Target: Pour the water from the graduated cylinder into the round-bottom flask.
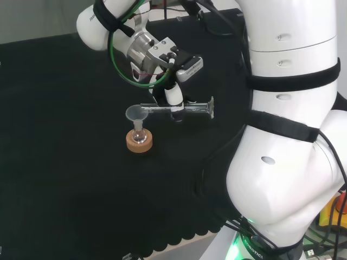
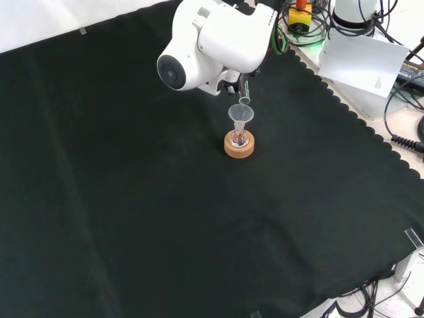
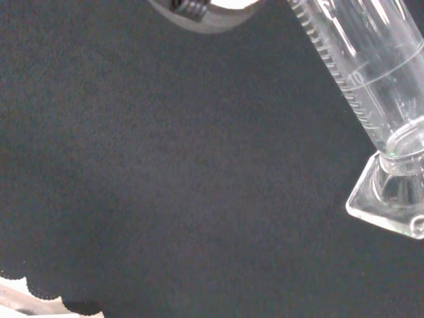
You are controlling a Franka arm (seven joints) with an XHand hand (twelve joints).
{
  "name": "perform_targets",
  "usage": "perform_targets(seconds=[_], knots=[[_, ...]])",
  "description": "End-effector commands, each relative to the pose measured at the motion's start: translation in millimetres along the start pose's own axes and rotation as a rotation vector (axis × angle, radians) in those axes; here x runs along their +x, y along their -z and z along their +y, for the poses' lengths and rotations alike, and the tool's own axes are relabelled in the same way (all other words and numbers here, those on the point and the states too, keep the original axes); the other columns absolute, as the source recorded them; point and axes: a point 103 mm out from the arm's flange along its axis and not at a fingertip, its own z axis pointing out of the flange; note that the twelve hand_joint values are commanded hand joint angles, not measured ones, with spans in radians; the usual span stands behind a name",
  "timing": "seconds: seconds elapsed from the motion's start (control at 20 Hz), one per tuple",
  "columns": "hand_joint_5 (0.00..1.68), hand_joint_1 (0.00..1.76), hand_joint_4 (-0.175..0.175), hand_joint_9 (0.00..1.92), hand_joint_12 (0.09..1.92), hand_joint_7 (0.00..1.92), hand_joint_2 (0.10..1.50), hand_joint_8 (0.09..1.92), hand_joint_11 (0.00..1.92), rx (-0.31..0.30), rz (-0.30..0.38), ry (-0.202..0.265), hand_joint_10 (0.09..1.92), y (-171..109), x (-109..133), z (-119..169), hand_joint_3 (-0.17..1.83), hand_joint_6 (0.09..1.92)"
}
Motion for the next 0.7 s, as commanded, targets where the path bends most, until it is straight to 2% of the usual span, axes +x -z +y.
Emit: perform_targets(seconds=[0.05,0.7], knots=[[1.05,1.27,-0.175,1.58,0.67,1.09,1.07,0.86,1.40,0.008,-0.003,-0.005,0.09,0.4,-1.5,-2.2,0.00,0.88],[1.05,1.27,-0.175,1.58,0.67,1.09,1.07,0.86,1.39,0.012,-0.004,-0.008,0.09,1.6,-1.8,-1.8,0.00,0.88]])
